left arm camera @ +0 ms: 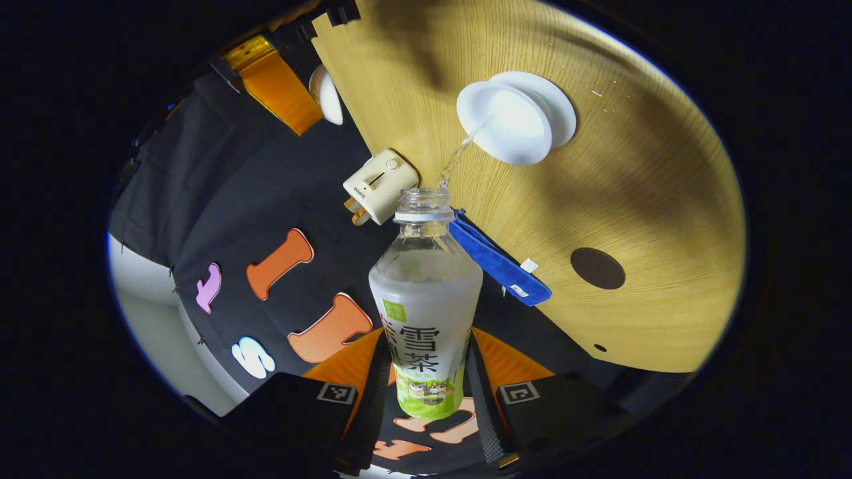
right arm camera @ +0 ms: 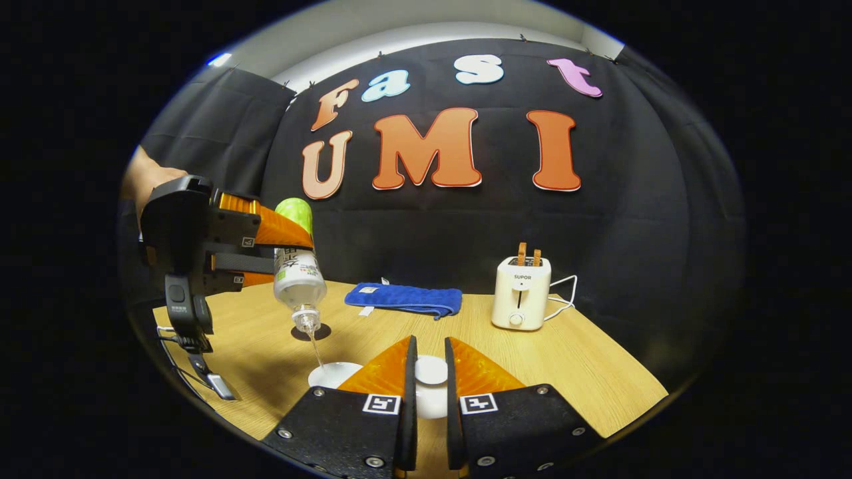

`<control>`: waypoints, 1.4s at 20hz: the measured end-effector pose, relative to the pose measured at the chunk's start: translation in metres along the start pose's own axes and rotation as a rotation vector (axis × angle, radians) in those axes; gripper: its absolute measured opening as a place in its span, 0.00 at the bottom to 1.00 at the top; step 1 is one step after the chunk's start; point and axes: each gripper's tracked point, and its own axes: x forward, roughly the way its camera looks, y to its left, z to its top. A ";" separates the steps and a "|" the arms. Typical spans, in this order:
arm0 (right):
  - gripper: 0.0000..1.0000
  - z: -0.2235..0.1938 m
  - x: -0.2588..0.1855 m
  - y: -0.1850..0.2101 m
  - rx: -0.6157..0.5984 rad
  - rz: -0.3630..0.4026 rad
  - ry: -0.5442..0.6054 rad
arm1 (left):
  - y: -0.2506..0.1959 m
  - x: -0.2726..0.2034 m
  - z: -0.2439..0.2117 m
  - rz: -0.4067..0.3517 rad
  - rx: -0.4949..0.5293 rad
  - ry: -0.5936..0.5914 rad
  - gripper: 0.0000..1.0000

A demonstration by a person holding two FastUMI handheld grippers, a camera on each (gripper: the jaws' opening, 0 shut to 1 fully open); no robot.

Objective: Open the teacup lid with one hand, grasp the water bottle and pour water into the teacup with the other hand; after pouring, place the water bottle on the coaster and then close the teacup lid.

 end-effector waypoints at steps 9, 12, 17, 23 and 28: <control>0.18 -0.010 0.003 0.010 0.033 0.020 0.015 | -0.033 0.009 0.035 -0.003 -0.209 -0.077 0.65; 0.18 -0.009 0.005 0.012 0.042 0.018 0.015 | -0.035 0.011 0.028 0.027 -0.387 -0.078 0.61; 0.18 -0.004 0.014 0.020 0.050 0.015 0.011 | -0.033 0.009 -0.031 0.223 -0.817 0.047 0.60; 0.18 0.000 0.026 0.046 0.034 0.035 0.022 | -0.049 -0.002 -0.117 0.478 -1.547 0.173 0.62; 0.18 -0.002 0.035 0.058 0.012 0.041 0.039 | -0.072 0.019 -0.133 0.465 -2.062 0.150 0.62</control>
